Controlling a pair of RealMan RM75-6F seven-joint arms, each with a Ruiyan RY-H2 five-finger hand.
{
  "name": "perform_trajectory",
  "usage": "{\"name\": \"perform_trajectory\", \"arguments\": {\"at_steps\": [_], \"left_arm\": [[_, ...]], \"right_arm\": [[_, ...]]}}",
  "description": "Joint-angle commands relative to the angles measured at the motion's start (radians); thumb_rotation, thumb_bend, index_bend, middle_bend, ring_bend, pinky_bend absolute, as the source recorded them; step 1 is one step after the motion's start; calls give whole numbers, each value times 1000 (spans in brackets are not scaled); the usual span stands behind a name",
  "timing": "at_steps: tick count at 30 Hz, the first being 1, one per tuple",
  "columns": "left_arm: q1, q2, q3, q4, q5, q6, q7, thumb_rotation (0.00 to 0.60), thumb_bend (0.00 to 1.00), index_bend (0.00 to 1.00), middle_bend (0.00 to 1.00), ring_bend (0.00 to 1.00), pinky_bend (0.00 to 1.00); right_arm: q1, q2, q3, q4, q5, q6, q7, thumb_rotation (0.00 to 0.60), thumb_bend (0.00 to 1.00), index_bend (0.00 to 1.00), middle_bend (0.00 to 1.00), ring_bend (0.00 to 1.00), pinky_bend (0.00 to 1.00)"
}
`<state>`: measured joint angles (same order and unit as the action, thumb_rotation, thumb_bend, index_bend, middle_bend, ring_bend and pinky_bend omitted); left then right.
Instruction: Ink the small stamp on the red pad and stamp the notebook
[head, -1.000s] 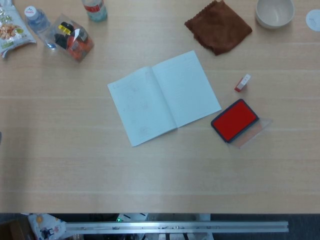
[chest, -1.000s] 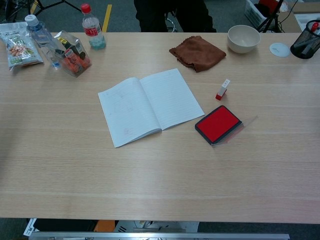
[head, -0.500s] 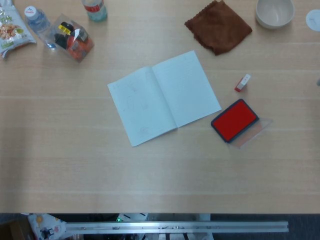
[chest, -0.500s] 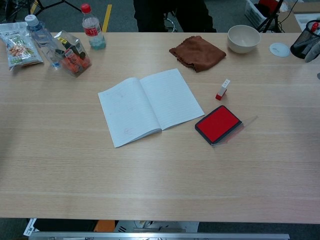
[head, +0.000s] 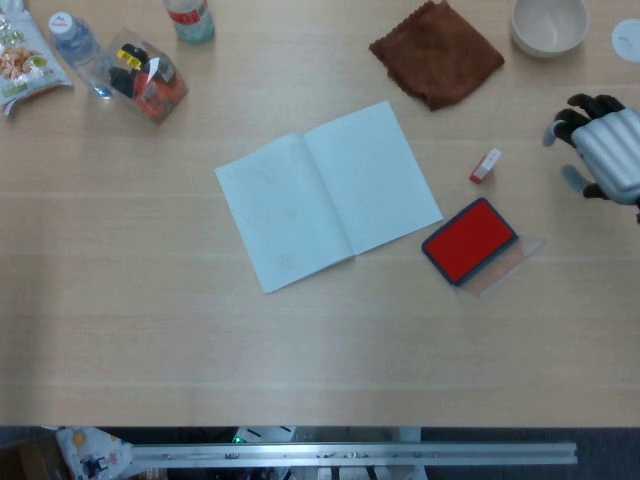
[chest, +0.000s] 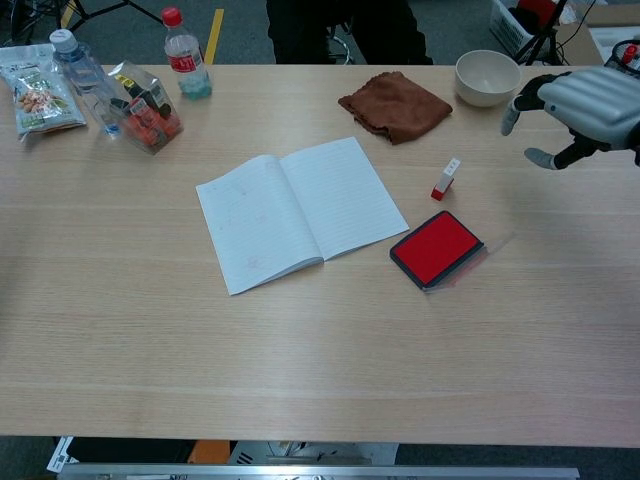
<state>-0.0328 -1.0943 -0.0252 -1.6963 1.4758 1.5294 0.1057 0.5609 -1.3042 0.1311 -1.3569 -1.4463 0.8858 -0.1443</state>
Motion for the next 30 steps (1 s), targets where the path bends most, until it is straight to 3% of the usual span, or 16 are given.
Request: {"name": "perform_trajectory", "arguments": {"at_steps": [1,19,30], "left_arm": [[0,1,0,-2,0,-2,1,600,301,133,82,56,43],[-6,6,-5,-12,-15,-21,10,600,300,134,81,56,43],[-2,10,-7,-10,-23,-20,2,600,301,134,80,56,43]], "right_arm": [[38,-62,-8,65,0,-34,-23,600,335,399,335,157,219],[130,-259,-44,320,-45,-45,15,600,308,399,327,152,207],[164,-304,-63,382,-42,-77,25,600,308,400,327,151,207]]}}
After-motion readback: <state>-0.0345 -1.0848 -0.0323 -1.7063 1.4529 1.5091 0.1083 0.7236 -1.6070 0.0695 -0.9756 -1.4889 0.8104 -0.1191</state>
